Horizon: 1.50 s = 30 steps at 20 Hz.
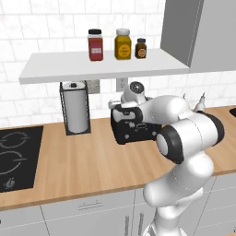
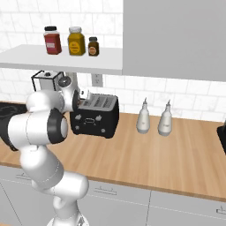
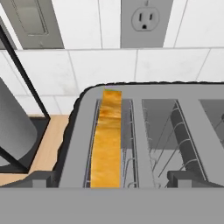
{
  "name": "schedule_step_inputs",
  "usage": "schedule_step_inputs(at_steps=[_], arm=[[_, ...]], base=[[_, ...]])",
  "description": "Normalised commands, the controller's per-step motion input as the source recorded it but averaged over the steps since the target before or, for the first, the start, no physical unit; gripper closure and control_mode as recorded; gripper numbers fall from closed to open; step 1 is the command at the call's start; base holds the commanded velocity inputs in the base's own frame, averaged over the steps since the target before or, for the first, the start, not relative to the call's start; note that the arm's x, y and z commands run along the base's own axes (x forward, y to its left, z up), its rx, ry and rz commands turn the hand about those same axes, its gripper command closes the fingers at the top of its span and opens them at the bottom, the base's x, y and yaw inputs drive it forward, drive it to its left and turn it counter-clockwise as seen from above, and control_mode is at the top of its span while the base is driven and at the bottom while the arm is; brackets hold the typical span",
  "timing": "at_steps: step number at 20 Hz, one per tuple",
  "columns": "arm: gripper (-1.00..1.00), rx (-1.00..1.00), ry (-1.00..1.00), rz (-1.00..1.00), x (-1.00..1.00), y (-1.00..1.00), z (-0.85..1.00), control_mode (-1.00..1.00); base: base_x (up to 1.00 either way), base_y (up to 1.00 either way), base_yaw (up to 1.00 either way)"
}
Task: Start the toaster. Once the lever pops up, take the bread to the plate on the dining counter.
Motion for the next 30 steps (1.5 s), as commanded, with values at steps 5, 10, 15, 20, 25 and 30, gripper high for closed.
schedule_step_inputs(at_steps=[5,10,15,20,25,30], arm=[[-1.00,0.00,0.00,0.00,0.00,0.00,-0.16,-1.00],[-1.00,0.00,0.00,0.00,0.11,0.00,-0.05,-1.00],[-1.00,0.00,0.00,0.00,0.31,0.00,0.00,-1.00],[-1.00,0.00,0.00,0.00,0.14,0.00,0.03,-1.00],[-1.00,0.00,0.00,0.00,0.00,0.00,-0.03,-1.00],[-1.00,0.01,0.02,0.00,0.00,0.00,-0.12,-1.00]], base=[[0.00,0.00,0.00],[0.00,0.00,0.00],[0.00,0.00,0.00],[0.00,0.00,0.00],[0.00,0.00,0.00],[0.00,0.00,0.00]])
